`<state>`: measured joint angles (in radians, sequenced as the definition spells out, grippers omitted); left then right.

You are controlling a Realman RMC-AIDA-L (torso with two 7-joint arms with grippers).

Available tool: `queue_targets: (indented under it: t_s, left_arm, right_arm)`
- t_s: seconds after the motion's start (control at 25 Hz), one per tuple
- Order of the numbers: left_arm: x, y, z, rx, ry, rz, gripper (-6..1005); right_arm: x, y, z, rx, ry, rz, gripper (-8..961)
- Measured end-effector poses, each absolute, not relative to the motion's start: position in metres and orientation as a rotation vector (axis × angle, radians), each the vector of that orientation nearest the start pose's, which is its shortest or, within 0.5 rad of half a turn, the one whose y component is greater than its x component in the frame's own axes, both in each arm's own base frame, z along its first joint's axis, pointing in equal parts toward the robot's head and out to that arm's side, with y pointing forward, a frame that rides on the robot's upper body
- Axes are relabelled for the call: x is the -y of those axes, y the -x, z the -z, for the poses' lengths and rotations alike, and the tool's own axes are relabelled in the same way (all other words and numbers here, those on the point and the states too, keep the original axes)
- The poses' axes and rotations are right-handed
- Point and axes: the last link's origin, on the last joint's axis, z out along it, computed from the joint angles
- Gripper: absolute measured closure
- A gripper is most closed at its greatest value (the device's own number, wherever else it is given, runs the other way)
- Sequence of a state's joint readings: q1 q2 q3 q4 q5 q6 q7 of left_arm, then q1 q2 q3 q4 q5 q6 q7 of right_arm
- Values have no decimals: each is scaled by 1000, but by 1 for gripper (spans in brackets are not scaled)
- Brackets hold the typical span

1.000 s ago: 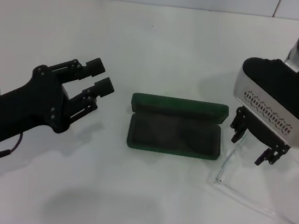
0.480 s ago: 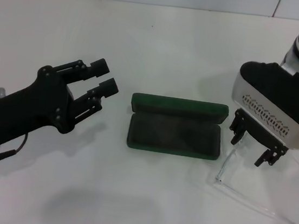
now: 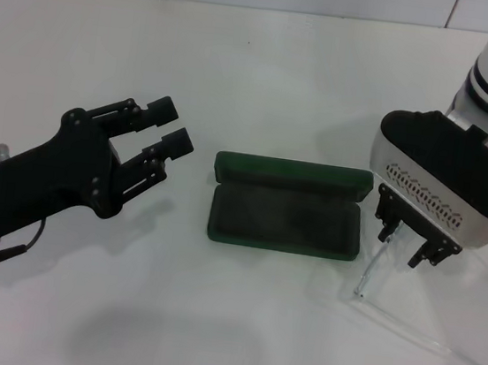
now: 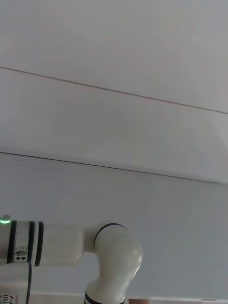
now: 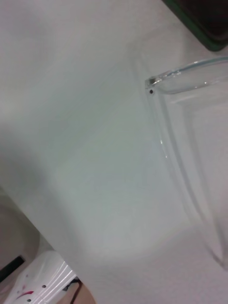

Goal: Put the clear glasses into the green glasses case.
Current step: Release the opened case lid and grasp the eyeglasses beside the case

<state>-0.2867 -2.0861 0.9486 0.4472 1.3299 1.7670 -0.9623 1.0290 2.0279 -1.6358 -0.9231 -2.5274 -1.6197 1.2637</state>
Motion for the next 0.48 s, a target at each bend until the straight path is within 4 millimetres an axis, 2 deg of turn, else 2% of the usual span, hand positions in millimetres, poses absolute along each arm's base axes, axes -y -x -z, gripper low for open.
queue_targets:
  t_s: [0.08,0.16,0.48]
  left_arm:
    - [-255,268,1,387,2370,1327,590]
    - [-255,268,1,388,2370,1326,590]
    - [-254,270,2,398,2365,1319,590]
  right_arm:
    - [-374,-127,49,1345,2978,1097,418]
    - [-374,-128,51,1344,2975,1100,640]
    - [-373,-129,54,1354,2977,1091,649]
